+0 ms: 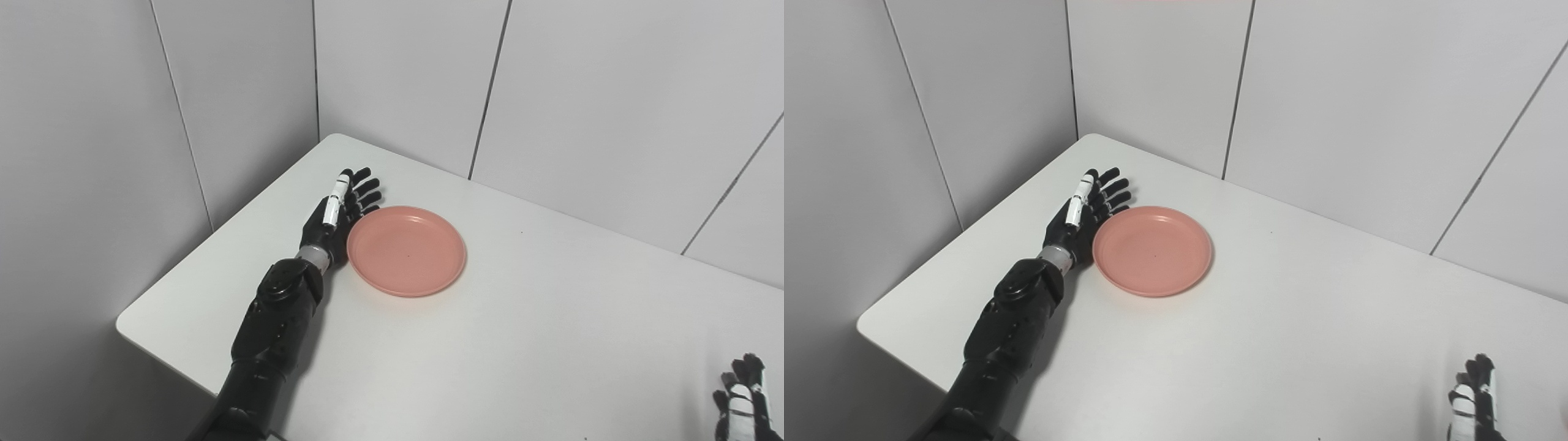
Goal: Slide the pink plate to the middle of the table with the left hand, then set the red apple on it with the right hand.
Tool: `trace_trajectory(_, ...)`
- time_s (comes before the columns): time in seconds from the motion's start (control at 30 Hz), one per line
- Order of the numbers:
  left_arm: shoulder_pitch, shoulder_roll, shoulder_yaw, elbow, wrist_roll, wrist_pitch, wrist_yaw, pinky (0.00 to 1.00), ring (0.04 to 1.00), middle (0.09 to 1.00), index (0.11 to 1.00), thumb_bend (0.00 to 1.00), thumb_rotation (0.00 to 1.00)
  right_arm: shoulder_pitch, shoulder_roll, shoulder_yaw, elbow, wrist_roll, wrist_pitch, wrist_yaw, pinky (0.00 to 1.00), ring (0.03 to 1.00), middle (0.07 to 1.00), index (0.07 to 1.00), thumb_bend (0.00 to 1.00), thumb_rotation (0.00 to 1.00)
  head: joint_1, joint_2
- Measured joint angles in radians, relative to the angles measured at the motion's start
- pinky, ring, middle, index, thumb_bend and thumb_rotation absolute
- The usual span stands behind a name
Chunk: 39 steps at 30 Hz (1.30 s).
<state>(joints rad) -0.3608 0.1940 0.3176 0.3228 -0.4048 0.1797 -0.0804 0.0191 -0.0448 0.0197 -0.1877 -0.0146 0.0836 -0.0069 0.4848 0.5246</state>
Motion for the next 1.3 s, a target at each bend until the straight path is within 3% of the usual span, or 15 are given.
trace_trajectory(0.5, -0.004, -0.044, -0.033, -0.004, -0.001, -0.012, -0.009, 0.91, 0.895, 0.892, 0.871, 0.34, 1.00, 0.000, 0.000, 0.000, 0.007, -0.010, -0.001, -0.001, 1.00, 1.000, 1.000, 1.000, 0.00, 1.00, -0.015, 0.008)
trace_trajectory(0.97, 0.008, -0.077, -0.077, -0.035, 0.002, -0.011, -0.011, 0.87, 0.865, 0.869, 0.854, 0.36, 1.00, 0.000, 0.000, -0.003, 0.037, -0.018, -0.002, -0.004, 1.00, 1.000, 1.000, 1.000, 0.00, 1.00, -0.032, 0.015)
trace_trajectory(1.3, 0.049, -0.116, -0.115, -0.121, 0.004, 0.029, 0.001, 0.86, 0.857, 0.859, 0.843, 0.37, 1.00, 0.000, -0.001, -0.003, 0.061, -0.018, -0.022, -0.004, 1.00, 1.000, 1.000, 1.000, 0.00, 1.00, -0.046, 0.020)
